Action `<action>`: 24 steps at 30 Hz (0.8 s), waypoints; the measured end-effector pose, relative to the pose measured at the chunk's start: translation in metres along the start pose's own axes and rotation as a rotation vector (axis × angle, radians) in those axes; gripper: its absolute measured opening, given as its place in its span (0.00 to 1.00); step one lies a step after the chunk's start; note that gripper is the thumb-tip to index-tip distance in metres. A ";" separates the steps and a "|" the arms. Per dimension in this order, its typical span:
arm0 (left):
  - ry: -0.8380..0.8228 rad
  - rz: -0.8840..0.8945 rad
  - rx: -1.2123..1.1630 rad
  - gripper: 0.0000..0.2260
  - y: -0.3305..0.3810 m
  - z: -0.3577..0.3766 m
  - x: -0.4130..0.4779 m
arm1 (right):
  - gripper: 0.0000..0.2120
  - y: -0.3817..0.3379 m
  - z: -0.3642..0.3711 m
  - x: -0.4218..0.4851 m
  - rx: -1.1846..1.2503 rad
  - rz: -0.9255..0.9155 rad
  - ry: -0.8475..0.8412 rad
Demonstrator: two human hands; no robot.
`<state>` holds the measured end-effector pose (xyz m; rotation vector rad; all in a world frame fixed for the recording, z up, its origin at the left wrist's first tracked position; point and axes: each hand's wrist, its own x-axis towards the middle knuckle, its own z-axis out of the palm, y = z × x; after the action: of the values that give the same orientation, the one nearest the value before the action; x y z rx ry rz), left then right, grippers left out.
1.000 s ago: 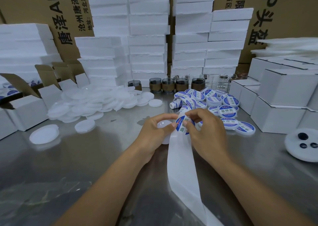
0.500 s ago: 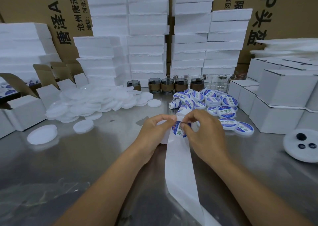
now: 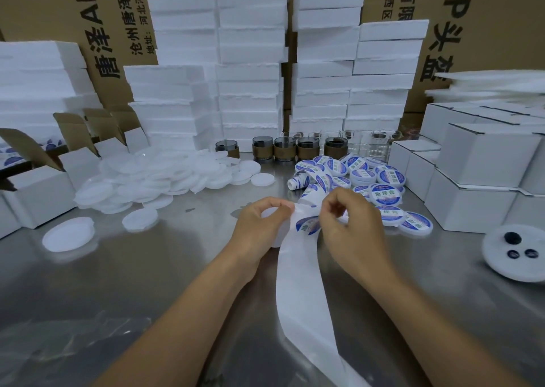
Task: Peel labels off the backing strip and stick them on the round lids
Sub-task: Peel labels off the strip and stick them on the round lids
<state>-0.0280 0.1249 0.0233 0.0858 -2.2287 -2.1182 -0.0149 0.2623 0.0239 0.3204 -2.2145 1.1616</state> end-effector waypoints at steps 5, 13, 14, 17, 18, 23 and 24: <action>0.001 0.040 -0.085 0.07 -0.004 -0.004 0.001 | 0.12 -0.002 -0.003 0.005 0.344 0.223 0.110; 0.193 0.077 -0.148 0.05 -0.005 -0.013 0.009 | 0.11 -0.007 -0.009 0.012 0.641 0.474 0.133; 0.231 0.064 -0.156 0.06 -0.005 -0.015 0.011 | 0.11 -0.008 -0.010 0.013 0.677 0.506 0.119; 0.327 0.050 -0.192 0.06 -0.002 -0.020 0.013 | 0.12 -0.009 -0.012 0.015 0.775 0.583 0.079; 0.351 0.059 -0.212 0.06 0.000 -0.021 0.013 | 0.12 -0.010 -0.013 0.015 0.826 0.601 0.073; 0.221 0.110 -0.490 0.05 0.013 -0.023 0.010 | 0.08 -0.016 -0.015 0.015 1.053 0.653 -0.040; 0.137 0.101 -0.581 0.06 0.015 -0.023 0.009 | 0.08 -0.018 -0.016 0.014 1.076 0.645 -0.070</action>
<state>-0.0345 0.1020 0.0400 0.0807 -1.4405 -2.5112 -0.0116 0.2655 0.0510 0.0421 -1.5520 2.6705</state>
